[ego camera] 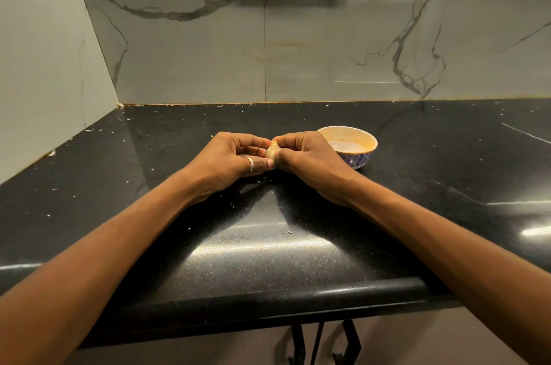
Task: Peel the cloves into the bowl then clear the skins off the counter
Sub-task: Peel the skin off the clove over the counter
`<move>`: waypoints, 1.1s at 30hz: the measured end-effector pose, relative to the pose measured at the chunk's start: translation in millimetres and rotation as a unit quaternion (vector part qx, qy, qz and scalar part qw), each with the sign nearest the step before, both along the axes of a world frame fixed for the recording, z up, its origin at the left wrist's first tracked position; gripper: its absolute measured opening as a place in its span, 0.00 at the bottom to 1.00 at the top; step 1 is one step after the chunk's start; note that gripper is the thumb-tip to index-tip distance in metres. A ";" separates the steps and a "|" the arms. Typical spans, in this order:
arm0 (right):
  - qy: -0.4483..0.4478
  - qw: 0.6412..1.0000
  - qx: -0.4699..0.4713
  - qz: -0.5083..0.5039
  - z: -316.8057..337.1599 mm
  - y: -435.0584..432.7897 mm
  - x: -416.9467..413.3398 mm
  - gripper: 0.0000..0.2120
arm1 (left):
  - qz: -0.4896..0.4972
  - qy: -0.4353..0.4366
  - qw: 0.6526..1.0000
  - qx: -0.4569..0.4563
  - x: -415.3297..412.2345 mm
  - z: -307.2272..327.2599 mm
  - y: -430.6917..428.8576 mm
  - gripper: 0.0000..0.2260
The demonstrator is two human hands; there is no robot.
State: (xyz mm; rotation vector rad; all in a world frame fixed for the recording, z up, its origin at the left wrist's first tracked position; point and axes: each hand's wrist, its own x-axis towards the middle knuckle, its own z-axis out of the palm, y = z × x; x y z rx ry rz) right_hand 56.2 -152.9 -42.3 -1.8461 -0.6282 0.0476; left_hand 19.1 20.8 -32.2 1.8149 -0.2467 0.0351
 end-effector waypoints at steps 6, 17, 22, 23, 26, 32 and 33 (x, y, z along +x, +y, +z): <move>-0.039 0.998 -0.031 -0.043 0.3 -0.1 -0.2 0.15 | 0.008 -0.044 0.999 0.025 0.6 -2.6 -1.7 0.14; -0.111 0.986 -0.082 -0.093 8.7 -1.8 -11.2 0.09 | 0.042 -0.095 0.989 0.105 5.3 -7.3 0.6 0.19; -0.119 0.984 -0.082 -0.104 11.7 -3.8 -12.1 0.08 | 0.069 -0.111 0.983 0.131 7.8 -8.4 0.1 0.15; -0.120 0.984 -0.085 -0.105 11.6 -4.2 -11.6 0.09 | 0.075 -0.111 0.982 0.132 7.5 -8.1 -0.5 0.15; -0.113 0.985 -0.078 -0.106 9.4 -3.6 -9.1 0.11 | 0.100 -0.111 0.981 0.124 7.4 -7.8 -2.2 0.12; -0.128 0.982 -0.034 -0.131 7.9 -0.6 -7.9 0.08 | 0.138 -0.156 0.964 0.166 2.1 -6.4 -8.0 0.10; -0.139 0.980 -0.038 -0.137 7.9 -0.3 -8.4 0.09 | 0.144 -0.171 0.958 0.182 0.5 -5.5 -8.3 0.10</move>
